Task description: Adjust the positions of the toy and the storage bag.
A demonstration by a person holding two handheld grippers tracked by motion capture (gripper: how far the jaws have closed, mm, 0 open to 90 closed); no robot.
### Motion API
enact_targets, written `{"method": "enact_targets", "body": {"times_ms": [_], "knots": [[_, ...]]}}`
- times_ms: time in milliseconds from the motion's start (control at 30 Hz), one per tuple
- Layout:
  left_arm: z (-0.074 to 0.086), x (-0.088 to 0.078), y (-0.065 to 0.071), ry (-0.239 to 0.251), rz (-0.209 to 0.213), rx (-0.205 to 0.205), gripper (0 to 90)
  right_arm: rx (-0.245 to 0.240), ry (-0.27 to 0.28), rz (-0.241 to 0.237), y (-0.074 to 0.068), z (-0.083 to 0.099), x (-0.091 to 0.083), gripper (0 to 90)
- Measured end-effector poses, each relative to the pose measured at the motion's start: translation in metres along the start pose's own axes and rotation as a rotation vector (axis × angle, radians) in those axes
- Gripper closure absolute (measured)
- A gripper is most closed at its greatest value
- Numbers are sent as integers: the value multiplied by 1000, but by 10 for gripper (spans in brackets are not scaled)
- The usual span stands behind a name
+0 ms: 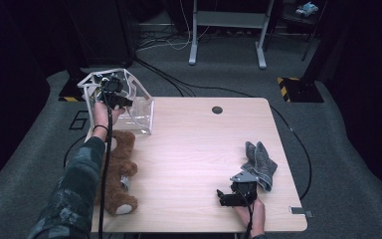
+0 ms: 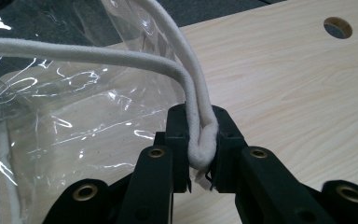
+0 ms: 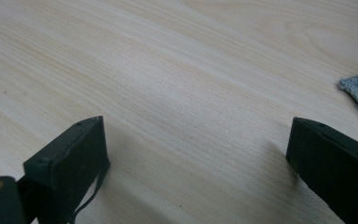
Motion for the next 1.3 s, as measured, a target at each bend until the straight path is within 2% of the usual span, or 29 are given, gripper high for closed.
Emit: {"method": "enact_targets", "body": {"times_ms": [233,333,967,1033,1067,1133,1167,1233,1300], "knots": [[-2,2,10,-3,15,23,803,-4,1,0,0,0,0,44],[-3,3,16,-6,24,44,802,-3,2,0,0,0,0,44],[-15,12,57,-11,79,108,796,7,9,7,-1,0,0,47],[-16,12,60,-15,84,117,796,-18,1,1,1,0,-1,47],[-16,13,62,-16,90,128,795,4,8,5,-1,0,0,47],[-17,13,65,-18,96,143,795,-18,3,6,1,0,-1,47],[-18,14,67,-15,100,141,796,3,8,8,-1,0,0,48],[-18,14,70,-16,104,157,795,-17,4,3,0,0,-1,48],[-19,15,73,-22,113,169,795,-14,5,6,0,0,-1,48]]}}
Point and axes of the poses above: each handheld gripper's, and its own axes: x roughly forward along the jaws, z roughly out of its underside, y roughly to its right, the point moved 2 cm from there along x, roughly forward along the jaws, and after that the axes turned 3 degrees about -y, right-handed, at the moved point
